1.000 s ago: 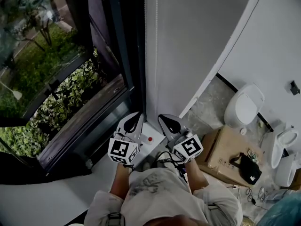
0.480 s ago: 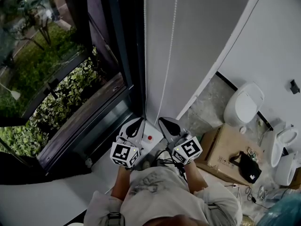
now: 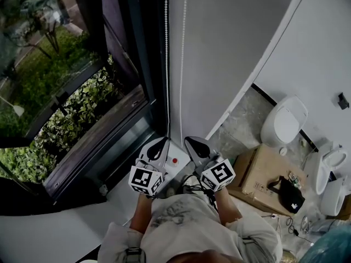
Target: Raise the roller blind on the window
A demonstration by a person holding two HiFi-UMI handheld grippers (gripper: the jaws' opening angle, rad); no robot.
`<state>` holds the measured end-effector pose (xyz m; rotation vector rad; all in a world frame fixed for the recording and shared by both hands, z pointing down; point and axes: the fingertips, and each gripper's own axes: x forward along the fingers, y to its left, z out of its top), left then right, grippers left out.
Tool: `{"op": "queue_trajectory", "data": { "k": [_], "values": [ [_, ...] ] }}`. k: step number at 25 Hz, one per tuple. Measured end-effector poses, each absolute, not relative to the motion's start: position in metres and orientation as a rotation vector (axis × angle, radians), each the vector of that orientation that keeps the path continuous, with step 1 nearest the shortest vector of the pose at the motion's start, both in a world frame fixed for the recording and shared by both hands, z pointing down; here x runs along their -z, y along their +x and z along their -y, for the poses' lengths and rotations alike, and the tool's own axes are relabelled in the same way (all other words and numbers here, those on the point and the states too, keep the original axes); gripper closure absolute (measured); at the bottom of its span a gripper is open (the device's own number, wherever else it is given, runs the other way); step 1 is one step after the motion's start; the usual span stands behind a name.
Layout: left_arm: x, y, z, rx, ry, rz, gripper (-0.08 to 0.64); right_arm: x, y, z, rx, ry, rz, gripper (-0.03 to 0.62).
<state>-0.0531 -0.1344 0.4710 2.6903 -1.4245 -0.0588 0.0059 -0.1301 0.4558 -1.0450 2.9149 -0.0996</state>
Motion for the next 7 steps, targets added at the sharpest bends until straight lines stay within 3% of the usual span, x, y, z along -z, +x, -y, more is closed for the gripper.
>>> {"op": "queue_trajectory", "data": {
  "k": [7],
  "values": [
    [-0.4706, -0.0539, 0.1367, 0.056, 2.696, 1.425, 0.554, -0.4556, 0.0047, 0.1324, 0.091, -1.048, -2.915, 0.584]
  ]
}}
